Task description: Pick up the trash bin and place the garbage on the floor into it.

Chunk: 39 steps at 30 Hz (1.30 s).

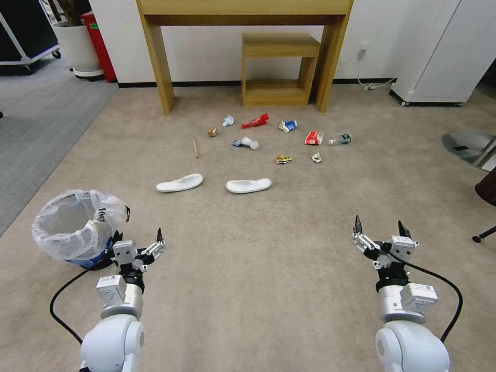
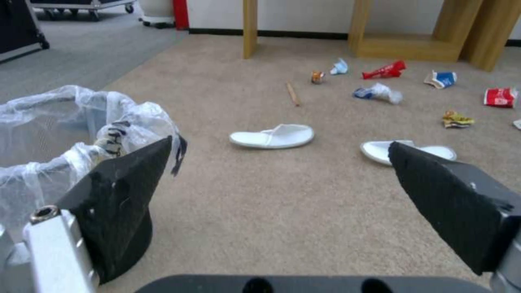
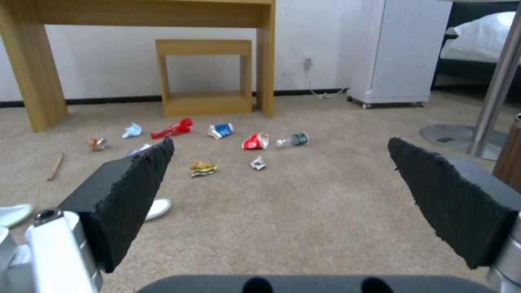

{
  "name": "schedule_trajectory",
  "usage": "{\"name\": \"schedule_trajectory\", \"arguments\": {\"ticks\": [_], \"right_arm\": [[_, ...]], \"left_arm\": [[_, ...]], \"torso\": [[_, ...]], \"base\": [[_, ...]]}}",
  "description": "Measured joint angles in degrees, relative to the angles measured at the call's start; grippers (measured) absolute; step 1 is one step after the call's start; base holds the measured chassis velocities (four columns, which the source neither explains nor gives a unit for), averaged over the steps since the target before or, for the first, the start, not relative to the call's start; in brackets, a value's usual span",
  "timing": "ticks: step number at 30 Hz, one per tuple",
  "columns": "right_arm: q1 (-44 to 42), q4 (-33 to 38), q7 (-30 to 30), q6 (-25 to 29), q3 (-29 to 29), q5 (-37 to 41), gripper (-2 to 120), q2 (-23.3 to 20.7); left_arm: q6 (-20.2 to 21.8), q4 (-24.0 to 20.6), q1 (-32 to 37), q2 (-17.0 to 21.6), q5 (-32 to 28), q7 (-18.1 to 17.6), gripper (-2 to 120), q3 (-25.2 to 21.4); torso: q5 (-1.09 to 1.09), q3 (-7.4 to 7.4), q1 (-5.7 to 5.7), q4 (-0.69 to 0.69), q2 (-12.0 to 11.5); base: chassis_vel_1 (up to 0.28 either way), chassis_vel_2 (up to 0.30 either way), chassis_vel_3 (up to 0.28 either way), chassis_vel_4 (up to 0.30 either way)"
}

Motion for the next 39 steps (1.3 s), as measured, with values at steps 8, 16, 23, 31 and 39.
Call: {"name": "schedule_trajectory", "arguments": {"ticks": [8, 16, 23, 31, 39], "right_arm": [[0.44, -0.33, 0.57, 0.02, -0.04, 0.50, 100, -0.13], [0.64, -0.57, 0.66, 0.26, -0.07, 0.63, 100, -0.23], [0.92, -0.52, 1.23, 0.89, 0.12, 1.36, 100, -0.76], [0.71, -0.13, 1.85, 0.92, 0.79, 1.82, 100, -1.96], [0.86, -0.93, 1.96, 1.76, 0.71, 0.62, 100, -1.91]], "left_arm": [[-0.05, 0.41, -0.31, 0.01, 0.02, -0.02, 100, -0.08], [-0.06, 0.65, -0.56, -0.06, 0.02, -0.05, 100, -0.12], [-0.04, 0.83, -0.54, -0.09, 0.10, -0.15, 100, -0.09], [0.06, 1.64, -0.45, -0.45, 0.39, -0.23, 100, 0.05], [0.03, 1.74, -0.35, -0.34, 0.16, -0.46, 100, -0.80]], "torso": [[0.00, 0.00, 0.00, 0.00, 0.00], [0.00, 0.00, 0.00, 0.00, 0.00], [0.00, 0.00, 0.00, 0.00, 0.00], [0.00, 0.00, 0.00, 0.00, 0.00], [0.01, 0.00, 0.00, 0.00, 0.00]], "base": [[0.000, 0.000, 0.000, 0.000], [0.000, 0.000, 0.000, 0.000], [0.000, 0.000, 0.000, 0.000], [0.000, 0.000, 0.000, 0.000], [0.030, 0.029, -0.033, -0.030]]}}
